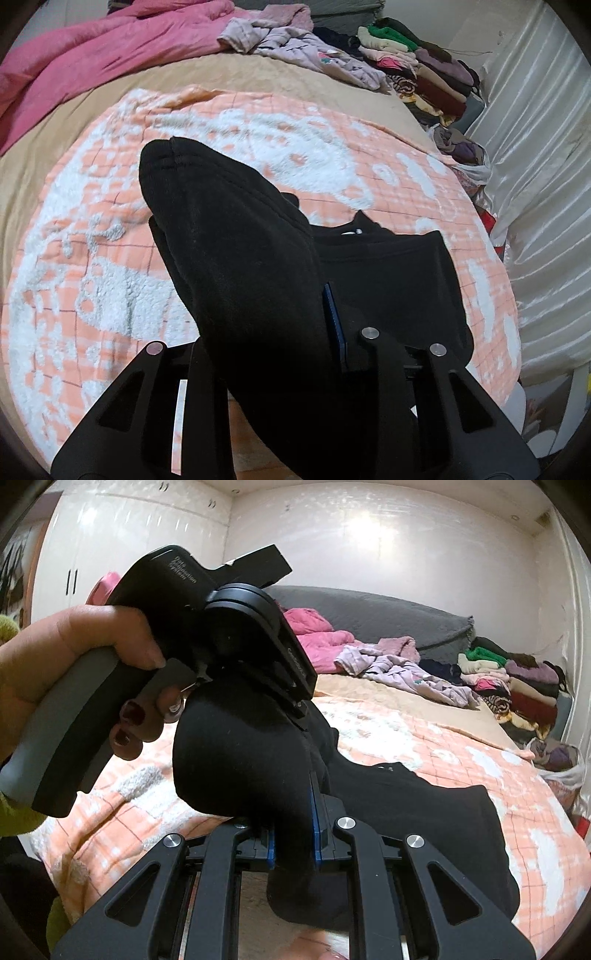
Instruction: Fold small clothes
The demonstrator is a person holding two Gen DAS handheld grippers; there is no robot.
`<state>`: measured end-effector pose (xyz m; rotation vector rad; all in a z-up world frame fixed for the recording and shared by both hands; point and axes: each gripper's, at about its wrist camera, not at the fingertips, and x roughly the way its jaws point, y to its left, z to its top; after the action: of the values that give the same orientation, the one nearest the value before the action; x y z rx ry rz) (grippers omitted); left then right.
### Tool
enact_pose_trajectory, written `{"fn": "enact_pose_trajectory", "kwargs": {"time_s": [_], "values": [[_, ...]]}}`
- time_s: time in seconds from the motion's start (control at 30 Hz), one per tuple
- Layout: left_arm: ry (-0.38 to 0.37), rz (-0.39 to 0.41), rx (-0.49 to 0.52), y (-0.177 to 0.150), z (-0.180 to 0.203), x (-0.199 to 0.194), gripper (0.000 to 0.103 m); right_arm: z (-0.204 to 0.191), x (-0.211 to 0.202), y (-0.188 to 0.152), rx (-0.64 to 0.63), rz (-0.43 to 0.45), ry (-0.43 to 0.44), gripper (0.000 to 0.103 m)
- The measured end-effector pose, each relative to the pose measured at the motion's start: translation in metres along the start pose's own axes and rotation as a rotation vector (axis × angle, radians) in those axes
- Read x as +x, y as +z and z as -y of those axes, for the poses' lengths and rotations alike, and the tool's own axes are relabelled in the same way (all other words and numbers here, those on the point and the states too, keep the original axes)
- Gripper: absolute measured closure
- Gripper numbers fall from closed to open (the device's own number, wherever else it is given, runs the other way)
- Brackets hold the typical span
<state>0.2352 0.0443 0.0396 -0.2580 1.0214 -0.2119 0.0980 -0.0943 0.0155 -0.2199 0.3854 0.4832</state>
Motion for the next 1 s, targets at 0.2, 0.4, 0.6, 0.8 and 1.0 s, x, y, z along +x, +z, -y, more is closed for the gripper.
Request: {"fn": "enact_pose_trajectory", "kwargs": {"time_s": [0.2, 0.4, 0.6, 0.8, 1.0], "values": [[0.002, 0.013, 0.019, 0.002, 0.024, -0.003, 0.081, 0.016, -0.015, -0.002, 0.045, 0.021, -0.018, 0.091], [0.004, 0.018, 0.034, 0.003, 0.049, -0.001, 0.081, 0.028, -0.031, -0.009, 0.085, 0.032, -0.034, 0.091], [0.015, 0.015, 0.058, 0.004, 0.075, 0.006, 0.081, 0.043, -0.039, -0.014, 0.123, 0.033, -0.049, 0.091], [0.023, 0.009, 0.082, 0.003, 0.097, 0.013, 0.081, 0.057, -0.047, -0.021, 0.151, 0.032, -0.06, 0.091], [0.034, -0.001, 0.102, 0.002, 0.114, 0.021, 0.081, 0.068, -0.052, -0.027, 0.183, 0.027, -0.063, 0.091]]}}
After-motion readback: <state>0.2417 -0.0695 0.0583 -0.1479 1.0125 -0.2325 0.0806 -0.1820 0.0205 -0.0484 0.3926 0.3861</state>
